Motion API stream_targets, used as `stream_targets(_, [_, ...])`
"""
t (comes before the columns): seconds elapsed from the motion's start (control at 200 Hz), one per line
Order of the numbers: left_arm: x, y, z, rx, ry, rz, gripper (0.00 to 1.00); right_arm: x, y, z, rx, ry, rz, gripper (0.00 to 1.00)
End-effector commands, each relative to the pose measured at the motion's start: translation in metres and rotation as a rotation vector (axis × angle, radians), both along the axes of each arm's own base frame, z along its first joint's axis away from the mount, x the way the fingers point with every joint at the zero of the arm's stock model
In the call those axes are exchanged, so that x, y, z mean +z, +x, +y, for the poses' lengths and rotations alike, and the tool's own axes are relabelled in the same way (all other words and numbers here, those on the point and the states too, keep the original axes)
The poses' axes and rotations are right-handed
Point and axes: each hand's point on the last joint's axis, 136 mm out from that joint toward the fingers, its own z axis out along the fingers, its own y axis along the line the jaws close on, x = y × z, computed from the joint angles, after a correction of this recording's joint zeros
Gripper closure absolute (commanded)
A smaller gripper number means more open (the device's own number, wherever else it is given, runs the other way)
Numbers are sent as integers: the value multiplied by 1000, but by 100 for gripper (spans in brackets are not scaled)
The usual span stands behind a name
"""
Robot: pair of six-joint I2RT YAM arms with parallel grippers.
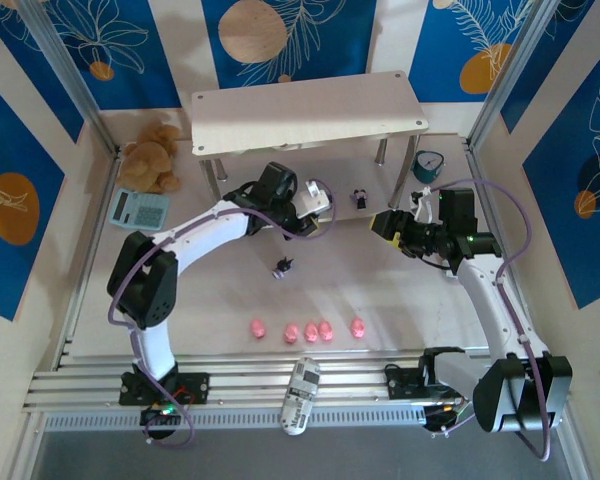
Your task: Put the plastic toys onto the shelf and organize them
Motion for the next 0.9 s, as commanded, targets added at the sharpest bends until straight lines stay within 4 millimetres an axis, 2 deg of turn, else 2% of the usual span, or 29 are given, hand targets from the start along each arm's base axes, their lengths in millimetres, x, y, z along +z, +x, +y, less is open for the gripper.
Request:
stream_targets(0.0, [-5, 13, 8, -3, 43, -1, 69, 4, 1, 1, 3, 14, -5, 33])
stream_targets(0.445, [-16, 46, 27, 41, 82, 5, 69, -2, 4, 1, 0, 16, 12, 33])
stream_targets(0.715, [-24, 60, 31, 60, 83, 14, 69, -6, 5, 1, -1, 16, 22, 33])
stream_targets(0.895, [-23, 71, 36, 91, 74, -7, 69, -9, 6, 1, 0, 16, 28, 32])
